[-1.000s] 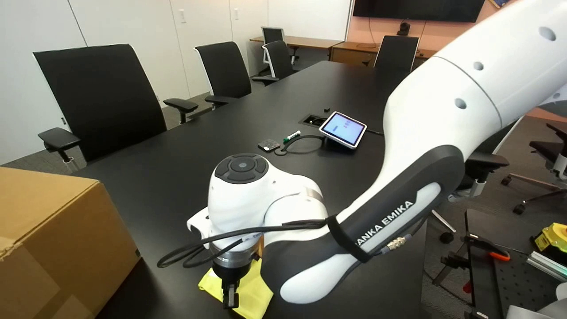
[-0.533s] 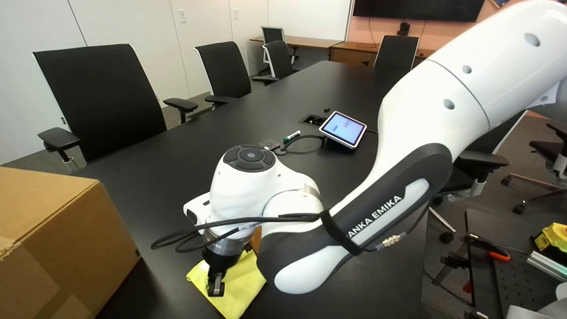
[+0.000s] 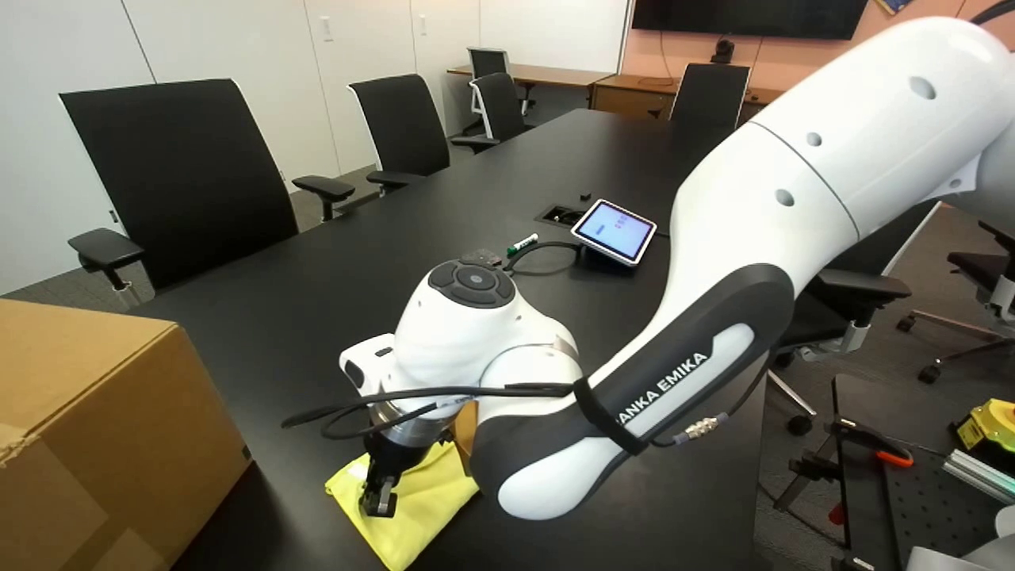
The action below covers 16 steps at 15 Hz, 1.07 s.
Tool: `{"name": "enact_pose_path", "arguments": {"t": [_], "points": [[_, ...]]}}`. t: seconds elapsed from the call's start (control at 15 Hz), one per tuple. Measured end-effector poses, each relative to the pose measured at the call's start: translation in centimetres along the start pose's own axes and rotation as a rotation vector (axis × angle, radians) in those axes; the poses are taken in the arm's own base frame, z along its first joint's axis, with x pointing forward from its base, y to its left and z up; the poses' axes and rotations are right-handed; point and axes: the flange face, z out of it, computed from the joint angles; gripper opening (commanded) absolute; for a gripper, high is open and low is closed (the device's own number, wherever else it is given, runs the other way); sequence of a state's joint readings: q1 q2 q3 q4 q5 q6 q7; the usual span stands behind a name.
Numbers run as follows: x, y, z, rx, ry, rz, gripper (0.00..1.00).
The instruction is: Fold the cloth
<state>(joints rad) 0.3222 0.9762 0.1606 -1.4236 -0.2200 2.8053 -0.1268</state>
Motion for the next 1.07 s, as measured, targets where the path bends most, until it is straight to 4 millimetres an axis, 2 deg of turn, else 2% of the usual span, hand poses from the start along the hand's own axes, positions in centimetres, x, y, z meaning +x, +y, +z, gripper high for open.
{"name": "enact_pose_path", "arguments": {"t": [0.13, 0.53, 0.8, 1.07], "points": [[-0.3, 0.0, 0.5, -0.001, 0.005, 0.001, 0.51], [-0.3, 0.5, 0.9, -0.016, 0.039, 0.015, 0.97], [-0.4, 1.3, 1.0, -0.051, 0.03, 0.027, 1.0], [-1.6, 2.6, 1.6, -0.1, -0.058, 0.054, 1.0]]}}
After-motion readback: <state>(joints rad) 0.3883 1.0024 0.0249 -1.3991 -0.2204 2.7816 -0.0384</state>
